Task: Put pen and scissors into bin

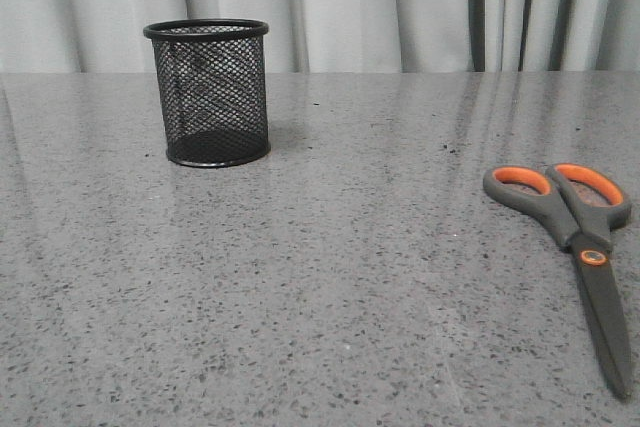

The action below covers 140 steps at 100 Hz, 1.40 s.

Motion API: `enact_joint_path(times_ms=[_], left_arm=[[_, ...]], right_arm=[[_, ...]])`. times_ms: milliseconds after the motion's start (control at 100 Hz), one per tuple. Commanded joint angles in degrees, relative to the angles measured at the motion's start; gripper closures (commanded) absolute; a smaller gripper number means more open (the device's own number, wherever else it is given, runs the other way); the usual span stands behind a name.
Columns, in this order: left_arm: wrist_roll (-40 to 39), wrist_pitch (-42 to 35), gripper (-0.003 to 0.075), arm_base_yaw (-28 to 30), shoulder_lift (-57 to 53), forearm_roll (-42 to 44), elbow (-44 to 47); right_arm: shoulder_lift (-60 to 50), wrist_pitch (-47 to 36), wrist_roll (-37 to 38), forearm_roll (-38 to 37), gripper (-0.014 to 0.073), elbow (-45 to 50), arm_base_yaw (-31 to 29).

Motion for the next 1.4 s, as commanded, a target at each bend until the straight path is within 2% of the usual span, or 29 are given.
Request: enact_joint_path(times_ms=[0,430,580,720,900,930,1000,1120,1200,1280,1390], left_arm=[[-0.77,-4.2,0.0739,0.13,-1.87,-0.56,2.48],[-0.77,-4.2,0.0739,0.13,-1.87,-0.56,2.48],[-0.77,-4.2,0.0739,0.13,-1.87,2.87,2.48],[-0.77,-4.2,0.0739,0.13,-1.87,2.87,2.48],[-0.77,-7.32,0.0739,0.13,-1.87,3.8,2.48],[-0.77,-9.38,0.0739,0.13,-1.87,2.43,2.48],[-1.06,-15.71,0.0739,0.01,-1.87,-6.67,2.48],[-1.06,-27.6,0.0739,0.01,-1.87,-27.66,2.48],[-1.06,-32.11,0.0739,0.01,-1.87,-39.07,2.48],[-0.96,-33.46,0.0739,0.01,-1.87,-40.84,2.37],[-1.17,-32.95,0.0739,0.01,-1.87,-44.02,2.28]], right_arm=[[-1.14,-2.35,-0.46,-0.26,0.0664,0.81,-0.25],[-1.14,-2.35,-0.46,-0.26,0.0664,0.81,-0.25],[-1.14,-3.79,-0.46,-0.26,0.0664,0.81,-0.25],[-1.14,-11.27,-0.46,-0.26,0.0664,0.81,-0.25],[-1.14,-29.69,0.05,-0.14,0.0664,0.81,-0.25],[-1.14,-31.26,1.17,-0.14,0.0664,0.81,-0.25],[-1.14,-31.91,3.56,0.78,0.0664,0.81,-0.25],[-1.14,-28.87,8.99,5.26,0.0664,0.81,-0.25],[-1.14,-31.45,13.39,5.26,0.0664,0.7,-0.25],[-1.14,-34.43,16.29,5.26,0.0664,0.47,-0.25],[-0.77,-32.43,16.29,5.26,0.0662,-1.29,-0.25]])
